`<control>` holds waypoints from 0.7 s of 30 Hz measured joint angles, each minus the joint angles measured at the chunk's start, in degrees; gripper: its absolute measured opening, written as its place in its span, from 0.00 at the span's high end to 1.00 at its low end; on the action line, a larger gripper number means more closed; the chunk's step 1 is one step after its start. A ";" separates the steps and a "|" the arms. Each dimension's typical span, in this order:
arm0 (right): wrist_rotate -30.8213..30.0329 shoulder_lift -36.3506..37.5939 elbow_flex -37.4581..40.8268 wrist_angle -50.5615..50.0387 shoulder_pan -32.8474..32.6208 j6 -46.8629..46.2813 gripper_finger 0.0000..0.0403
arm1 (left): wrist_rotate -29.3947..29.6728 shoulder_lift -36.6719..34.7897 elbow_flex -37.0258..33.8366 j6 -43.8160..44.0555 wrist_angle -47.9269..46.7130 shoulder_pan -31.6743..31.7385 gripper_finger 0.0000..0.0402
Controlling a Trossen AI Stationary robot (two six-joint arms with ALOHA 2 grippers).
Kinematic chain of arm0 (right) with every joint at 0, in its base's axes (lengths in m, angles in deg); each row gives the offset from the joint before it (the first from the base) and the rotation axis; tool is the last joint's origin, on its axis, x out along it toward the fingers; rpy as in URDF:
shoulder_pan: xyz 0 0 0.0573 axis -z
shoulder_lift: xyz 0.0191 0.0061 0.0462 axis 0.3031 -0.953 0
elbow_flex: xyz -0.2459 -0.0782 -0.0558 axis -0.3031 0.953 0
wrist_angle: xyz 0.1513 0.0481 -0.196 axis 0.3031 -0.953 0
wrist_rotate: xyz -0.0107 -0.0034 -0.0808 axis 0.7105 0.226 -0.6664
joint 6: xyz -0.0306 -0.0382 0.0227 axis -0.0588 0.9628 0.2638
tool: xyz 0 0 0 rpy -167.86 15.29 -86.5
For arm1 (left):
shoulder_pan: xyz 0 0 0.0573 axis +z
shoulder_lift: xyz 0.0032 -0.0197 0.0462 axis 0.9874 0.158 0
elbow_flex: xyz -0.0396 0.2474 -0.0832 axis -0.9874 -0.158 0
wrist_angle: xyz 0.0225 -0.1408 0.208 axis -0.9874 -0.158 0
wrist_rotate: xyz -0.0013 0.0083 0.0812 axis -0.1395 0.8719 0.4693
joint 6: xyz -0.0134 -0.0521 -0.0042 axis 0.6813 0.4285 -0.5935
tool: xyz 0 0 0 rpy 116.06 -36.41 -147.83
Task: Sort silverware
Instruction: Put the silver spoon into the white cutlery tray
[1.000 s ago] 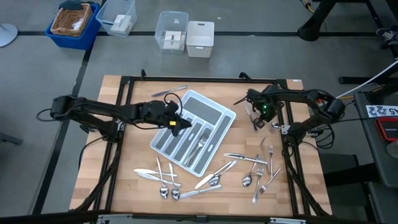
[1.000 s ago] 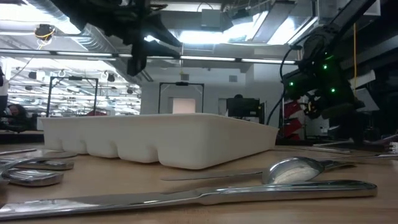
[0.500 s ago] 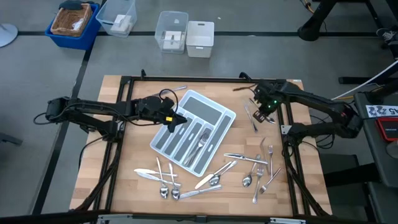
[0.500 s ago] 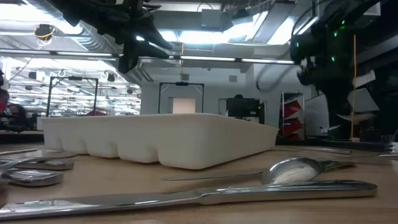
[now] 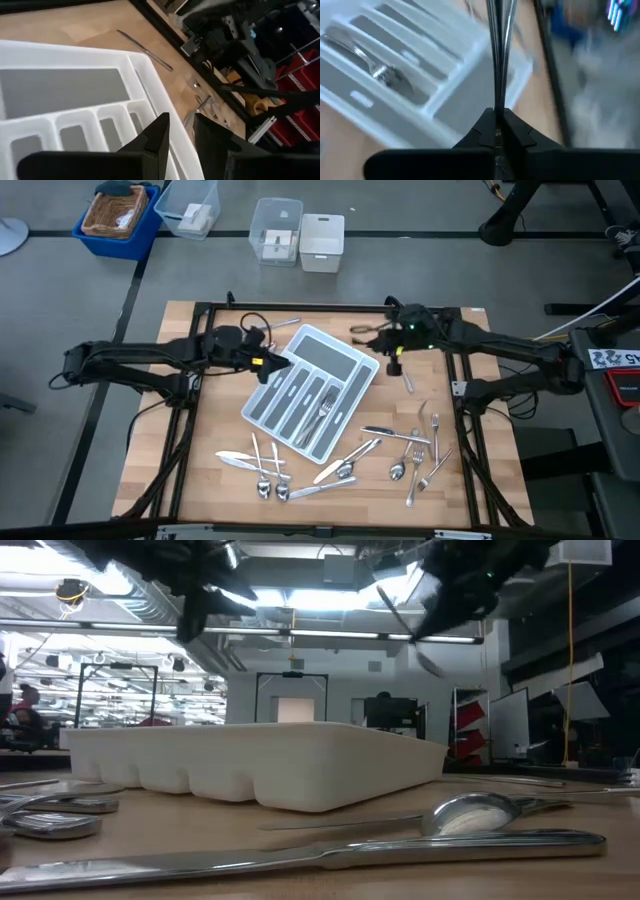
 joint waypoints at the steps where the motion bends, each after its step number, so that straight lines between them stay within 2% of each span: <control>1: -0.01 -0.76 0.00 2.61 -1.34 3.24 0.97 | -0.01 -1.33 0.00 0.00 -1.00 -0.10 0.81; 5: 0.01 -4.93 0.00 11.58 -5.55 12.93 0.96 | 0.00 -6.53 0.00 0.00 -5.71 -0.46 0.81; 10: -0.01 -11.74 0.00 22.80 -10.16 18.32 0.96 | 0.16 -11.78 0.00 0.02 -8.23 -0.44 0.81; 15: 1.34 -17.93 0.00 29.02 -14.73 20.34 0.96 | 0.22 -14.01 0.00 -0.13 -8.10 -0.44 0.81; 21: 1.87 -25.09 0.00 36.12 -18.27 20.46 0.96 | 0.24 -13.11 0.00 -1.10 -8.13 -0.45 0.81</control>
